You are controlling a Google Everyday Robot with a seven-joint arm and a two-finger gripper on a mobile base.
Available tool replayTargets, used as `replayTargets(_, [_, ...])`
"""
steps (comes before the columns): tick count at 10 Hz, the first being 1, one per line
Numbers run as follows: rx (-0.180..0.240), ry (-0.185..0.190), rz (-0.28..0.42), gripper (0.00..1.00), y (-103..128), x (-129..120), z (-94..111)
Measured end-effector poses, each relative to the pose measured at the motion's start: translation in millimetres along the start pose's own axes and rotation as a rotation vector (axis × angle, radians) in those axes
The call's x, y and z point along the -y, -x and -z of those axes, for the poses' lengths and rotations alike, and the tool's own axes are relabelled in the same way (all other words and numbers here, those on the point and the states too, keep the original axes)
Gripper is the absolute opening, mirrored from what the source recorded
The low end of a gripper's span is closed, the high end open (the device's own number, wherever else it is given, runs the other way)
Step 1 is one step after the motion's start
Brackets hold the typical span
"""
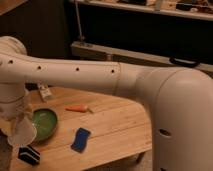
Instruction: Place the ceramic cup over the eraser
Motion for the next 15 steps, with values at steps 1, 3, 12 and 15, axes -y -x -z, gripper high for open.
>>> replayTargets(1, [0.000, -0.001, 0.008, 0.00, -0.6, 2.3, -4.6])
replayTargets(3, [0.005, -0.005, 0.019, 0.00, -6.8, 7.7, -16.6])
replayTargets(12, [0.040, -0.069, 0.050, 0.00, -16.1, 7.1, -82.4])
replayTargets(15, [0.061, -0.074, 0.061, 0.00, -17.0, 11.2, -89.9])
